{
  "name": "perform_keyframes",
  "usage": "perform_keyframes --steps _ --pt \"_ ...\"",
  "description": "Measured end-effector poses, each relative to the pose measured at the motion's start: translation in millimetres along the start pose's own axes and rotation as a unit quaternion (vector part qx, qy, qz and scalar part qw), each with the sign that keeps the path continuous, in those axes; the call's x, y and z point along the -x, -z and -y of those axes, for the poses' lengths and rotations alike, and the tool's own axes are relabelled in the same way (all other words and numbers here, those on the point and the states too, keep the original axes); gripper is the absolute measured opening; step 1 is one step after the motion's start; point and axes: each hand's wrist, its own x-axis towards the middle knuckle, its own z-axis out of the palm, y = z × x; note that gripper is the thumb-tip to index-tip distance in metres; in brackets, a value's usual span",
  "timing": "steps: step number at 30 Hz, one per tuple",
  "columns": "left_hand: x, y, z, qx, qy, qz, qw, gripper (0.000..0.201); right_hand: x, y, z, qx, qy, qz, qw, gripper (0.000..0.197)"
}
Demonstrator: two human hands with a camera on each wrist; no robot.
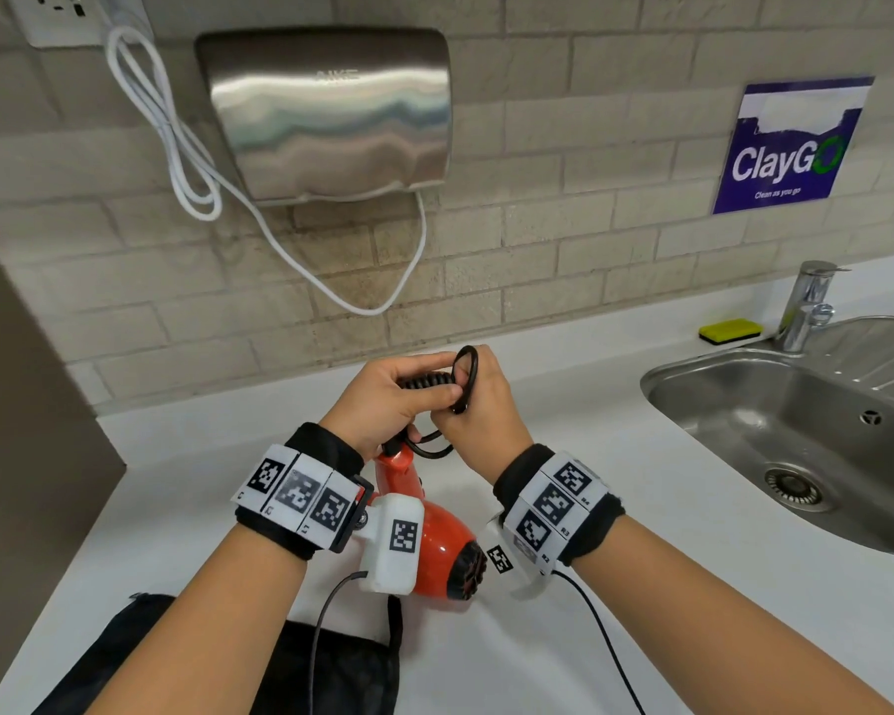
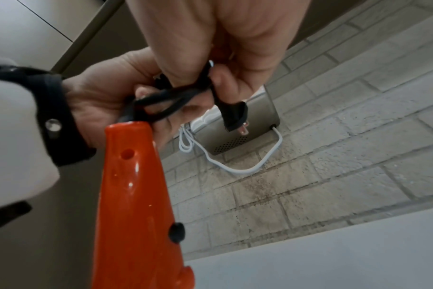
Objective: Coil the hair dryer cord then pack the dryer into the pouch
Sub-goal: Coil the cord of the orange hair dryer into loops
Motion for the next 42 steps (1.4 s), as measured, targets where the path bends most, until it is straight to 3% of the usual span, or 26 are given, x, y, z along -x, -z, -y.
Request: perform_keyframes --steps 3,7,13,16,20,23,27,30,35,39,42 --pt "0.3 -2.6 1.5 -0.016 -0.010 -0.037 0.999 0.029 -2.7 0.4 -0.8 0.057 0.014 0.020 0.998 0.049" --pt "1.8 -5.7 2.3 0.001 -0.023 -0.075 0.997 0.025 -1.2 -1.1 -3.5 0.019 0.009 0.057 0.998 0.029" --pt "0.7 4.2 4.0 0.074 0.025 -0.069 0.995 0.015 9.6 12.2 -12.2 0.013 0.025 0.137 0.990 0.020" --pt "1.8 10.7 4.1 0.122 0.029 -0.074 0.989 0.016 13.5 21.9 -25.6 0.059 0.018 0.194 0.979 0.027" --pt "1.5 12.8 6.8 0.115 0.030 -0.071 0.990 0.019 12.4 26.1 -41.9 0.105 -0.006 0.210 0.972 0.023" --pt "1.8 11.2 6.9 0.113 0.027 -0.054 0.992 0.020 7.3 24.7 -38.4 0.150 0.019 0.214 0.965 0.037" --pt "2.1 12.9 7.0 0.141 0.011 -0.059 0.988 0.017 0.1 28.2 -23.3 0.080 -0.043 0.229 0.969 0.039" --pt "3.5 15.4 7.8 0.150 0.002 -0.062 0.987 0.017 0.4 29.3 -17.4 0.032 -0.039 0.209 0.977 0.025" --pt "5.9 13.2 8.3 0.116 -0.010 -0.037 0.992 0.017 -4.8 26.7 -23.0 0.091 -0.042 0.111 0.989 0.022" --pt "4.1 11.4 6.2 0.093 -0.007 -0.072 0.993 0.008 -11.0 32.1 -7.5 0.139 -0.033 0.048 0.989 0.023" --pt "4.1 10.3 5.0 0.053 -0.018 -0.051 0.997 0.012 -15.6 37.5 8.4 0.155 -0.009 -0.004 0.988 0.024"
